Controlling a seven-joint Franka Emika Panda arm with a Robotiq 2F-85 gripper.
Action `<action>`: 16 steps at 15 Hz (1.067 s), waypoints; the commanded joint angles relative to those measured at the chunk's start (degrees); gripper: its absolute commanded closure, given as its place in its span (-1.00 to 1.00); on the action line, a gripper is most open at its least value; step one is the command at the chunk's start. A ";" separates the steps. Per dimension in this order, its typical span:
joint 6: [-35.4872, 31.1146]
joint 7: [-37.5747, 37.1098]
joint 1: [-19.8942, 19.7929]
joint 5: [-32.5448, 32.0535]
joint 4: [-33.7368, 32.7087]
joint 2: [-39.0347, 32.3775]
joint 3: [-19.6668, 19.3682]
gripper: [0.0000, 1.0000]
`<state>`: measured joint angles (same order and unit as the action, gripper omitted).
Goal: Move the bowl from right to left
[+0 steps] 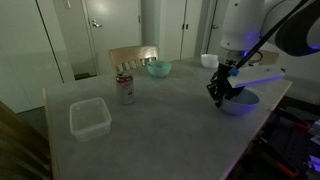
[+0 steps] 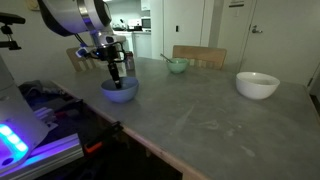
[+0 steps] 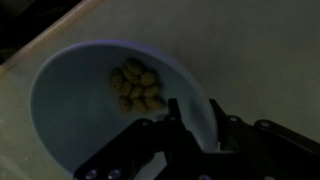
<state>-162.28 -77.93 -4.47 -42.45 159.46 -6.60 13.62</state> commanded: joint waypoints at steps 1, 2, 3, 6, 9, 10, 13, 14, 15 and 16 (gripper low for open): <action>-1.59 5.95 -4.04 1.21 -0.01 -2.50 1.35 -0.31; -1.57 7.63 -5.06 1.63 -0.03 -2.48 1.81 -0.43; -1.39 9.57 -6.19 2.17 -0.06 -2.04 2.38 -0.58; -0.68 17.22 -9.74 6.06 -0.32 -0.98 4.44 -0.96; -0.69 30.42 -14.32 16.76 -0.58 -0.78 9.04 -1.00; -0.99 34.83 -16.24 20.60 -0.50 -0.90 11.58 -1.00; 1.32 48.63 -21.31 34.64 0.06 1.69 20.01 -1.00; 2.65 53.22 -22.74 39.83 0.10 3.07 22.71 -1.00; 4.67 57.87 -23.35 45.07 0.07 5.29 24.42 -1.00; 6.86 62.00 -23.58 49.78 0.04 7.76 25.67 -1.00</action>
<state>-160.92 -26.45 -25.29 -3.17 158.76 -5.77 34.41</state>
